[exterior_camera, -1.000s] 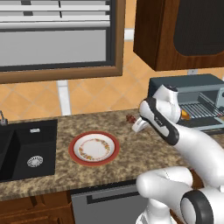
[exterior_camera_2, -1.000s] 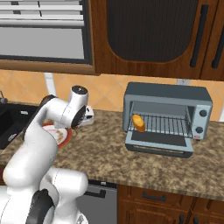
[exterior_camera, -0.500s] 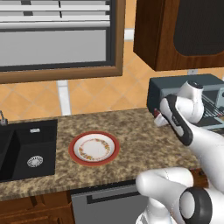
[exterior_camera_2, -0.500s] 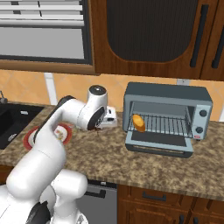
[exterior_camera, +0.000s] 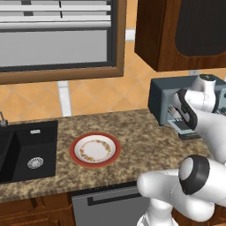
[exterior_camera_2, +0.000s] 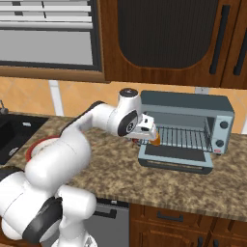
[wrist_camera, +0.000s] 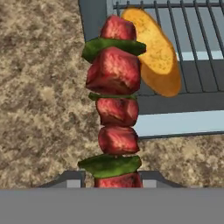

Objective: Pick up the kebab skewer and baguette bread, and place them inside the toaster oven. Close the toaster oven door and start by setting the timer.

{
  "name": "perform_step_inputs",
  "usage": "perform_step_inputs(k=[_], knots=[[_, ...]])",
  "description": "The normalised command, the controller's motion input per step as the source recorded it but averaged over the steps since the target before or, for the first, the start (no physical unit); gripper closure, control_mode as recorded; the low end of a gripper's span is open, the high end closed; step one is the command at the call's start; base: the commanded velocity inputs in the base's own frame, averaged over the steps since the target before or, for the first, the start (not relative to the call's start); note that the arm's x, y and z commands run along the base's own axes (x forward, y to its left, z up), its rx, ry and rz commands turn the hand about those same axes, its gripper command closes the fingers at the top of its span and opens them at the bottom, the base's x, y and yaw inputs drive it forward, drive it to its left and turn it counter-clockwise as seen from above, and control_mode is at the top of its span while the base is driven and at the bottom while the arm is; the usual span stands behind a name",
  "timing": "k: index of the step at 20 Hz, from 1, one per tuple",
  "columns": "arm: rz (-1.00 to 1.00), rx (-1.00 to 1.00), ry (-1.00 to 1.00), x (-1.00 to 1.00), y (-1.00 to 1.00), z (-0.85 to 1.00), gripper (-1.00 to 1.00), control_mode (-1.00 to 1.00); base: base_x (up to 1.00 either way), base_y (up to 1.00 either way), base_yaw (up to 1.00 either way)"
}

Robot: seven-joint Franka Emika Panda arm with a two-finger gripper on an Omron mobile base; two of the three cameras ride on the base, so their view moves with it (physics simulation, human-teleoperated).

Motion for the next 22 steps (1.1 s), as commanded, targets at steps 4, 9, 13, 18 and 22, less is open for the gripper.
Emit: perform_step_inputs(k=[4,9,13,18,22], knots=[[-0.21,0.00,0.01,0.12,-1.00,0.11,1.00,-1.00,0.00,0.00,0.00],[-0.16,0.00,0.00,0.00,-0.82,0.00,1.00,-1.00,0.00,0.00,0.00],[-0.10,0.00,0.00,0.10,-0.62,-0.08,1.00,-1.00,0.00,0.00,0.00],[0.02,0.00,-0.06,0.22,-0.02,-0.16,1.00,-1.00,0.00,0.00,0.00],[0.09,0.00,-0.08,0.08,0.00,-0.19,1.00,-1.00,0.00,0.00,0.00]])
